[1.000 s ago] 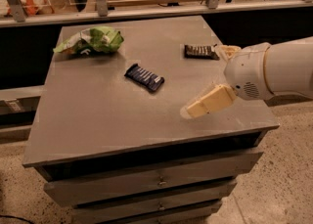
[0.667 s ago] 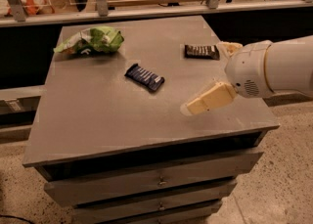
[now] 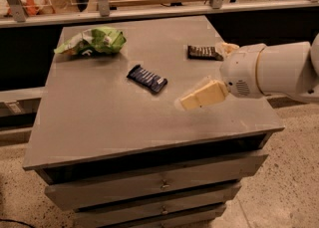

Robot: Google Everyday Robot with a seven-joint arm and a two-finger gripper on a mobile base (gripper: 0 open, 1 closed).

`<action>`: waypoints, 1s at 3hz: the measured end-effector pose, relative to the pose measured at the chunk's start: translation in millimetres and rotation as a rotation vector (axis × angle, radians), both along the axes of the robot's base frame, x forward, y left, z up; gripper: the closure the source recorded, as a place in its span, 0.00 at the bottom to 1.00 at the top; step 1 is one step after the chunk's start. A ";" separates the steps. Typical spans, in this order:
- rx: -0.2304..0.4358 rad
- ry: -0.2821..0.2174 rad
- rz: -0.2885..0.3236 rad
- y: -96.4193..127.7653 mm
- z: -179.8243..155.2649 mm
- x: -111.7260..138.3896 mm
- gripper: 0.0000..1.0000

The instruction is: Pick rxbar blueberry

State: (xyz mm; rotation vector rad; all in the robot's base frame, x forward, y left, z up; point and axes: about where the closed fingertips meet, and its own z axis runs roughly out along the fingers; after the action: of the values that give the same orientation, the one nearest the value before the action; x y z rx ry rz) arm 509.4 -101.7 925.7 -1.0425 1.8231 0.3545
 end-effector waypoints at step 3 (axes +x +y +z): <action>0.070 0.041 0.021 37.8 -40.1 45.8 0.00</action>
Offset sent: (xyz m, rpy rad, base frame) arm 0.0564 0.0368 -0.0501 0.0939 0.0430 0.0155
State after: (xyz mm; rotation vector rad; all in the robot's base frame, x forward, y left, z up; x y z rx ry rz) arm 555.2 -63.9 885.6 -1.0132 1.8247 0.4520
